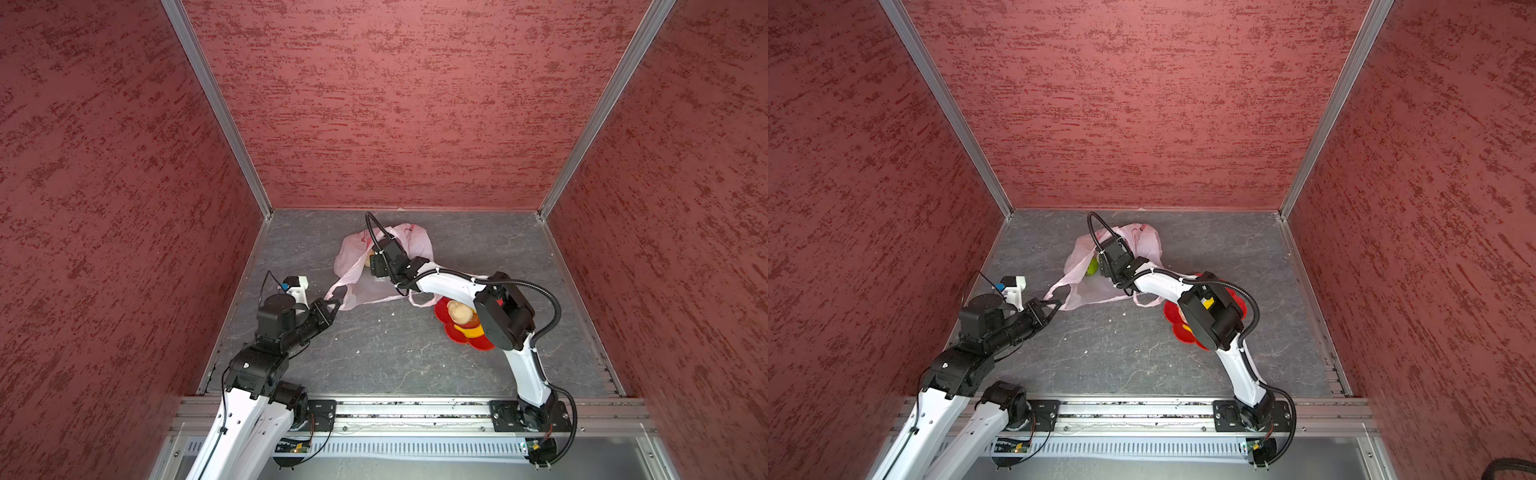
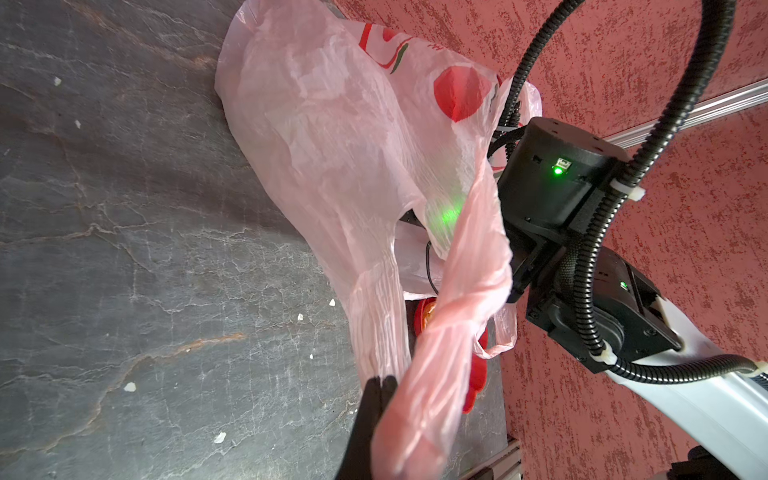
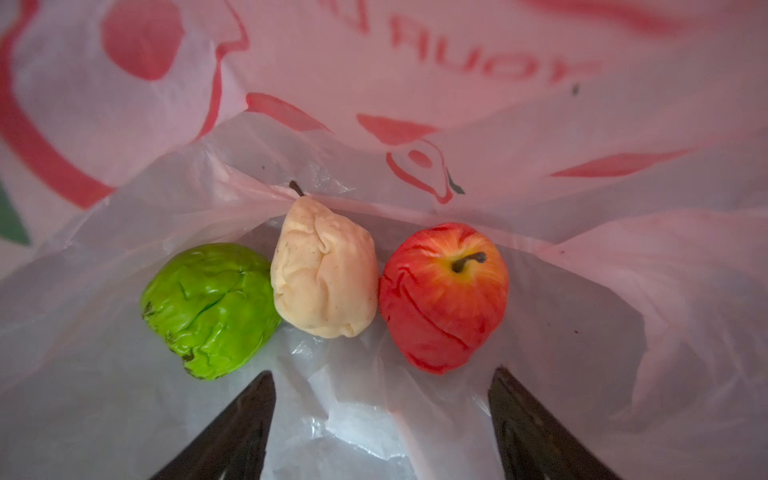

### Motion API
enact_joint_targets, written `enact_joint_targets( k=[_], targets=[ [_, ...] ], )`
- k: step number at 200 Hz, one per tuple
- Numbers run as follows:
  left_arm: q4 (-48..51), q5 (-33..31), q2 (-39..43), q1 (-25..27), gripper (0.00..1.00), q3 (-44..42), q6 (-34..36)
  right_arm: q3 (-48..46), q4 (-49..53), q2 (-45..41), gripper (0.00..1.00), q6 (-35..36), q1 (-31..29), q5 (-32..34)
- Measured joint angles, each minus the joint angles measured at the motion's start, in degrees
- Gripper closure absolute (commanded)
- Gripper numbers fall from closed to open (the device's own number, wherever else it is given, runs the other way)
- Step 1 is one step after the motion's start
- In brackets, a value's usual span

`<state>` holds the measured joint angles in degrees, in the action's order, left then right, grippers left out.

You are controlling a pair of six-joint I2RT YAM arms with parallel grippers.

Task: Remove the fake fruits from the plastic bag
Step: 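Close the right gripper on the red apple inside the bag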

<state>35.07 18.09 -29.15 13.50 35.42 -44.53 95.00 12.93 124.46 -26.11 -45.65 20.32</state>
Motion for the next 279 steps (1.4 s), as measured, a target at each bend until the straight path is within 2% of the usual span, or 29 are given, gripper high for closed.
enact_joint_targets(
  k=[57,109,207,279],
  targets=[
    [-4.0,1.49,-3.41,0.02,1.0,-1.01,-0.5,0.33,-1.25,2.47,0.15,-0.74,1.03,1.86],
    [-9.62,2.56,-8.9,0.74,1.0,-1.01,-0.61,0.33,-2.97,2.75,0.13,-4.96,2.14,3.89],
    [-14.38,3.87,-15.8,0.94,1.0,0.02,1.09,1.27,-5.99,3.72,0.13,-13.57,4.85,2.8],
    [-15.65,4.2,-16.26,0.94,1.0,0.15,1.51,2.99,-6.19,5.99,0.14,-17.35,5.75,1.68]
  ],
)
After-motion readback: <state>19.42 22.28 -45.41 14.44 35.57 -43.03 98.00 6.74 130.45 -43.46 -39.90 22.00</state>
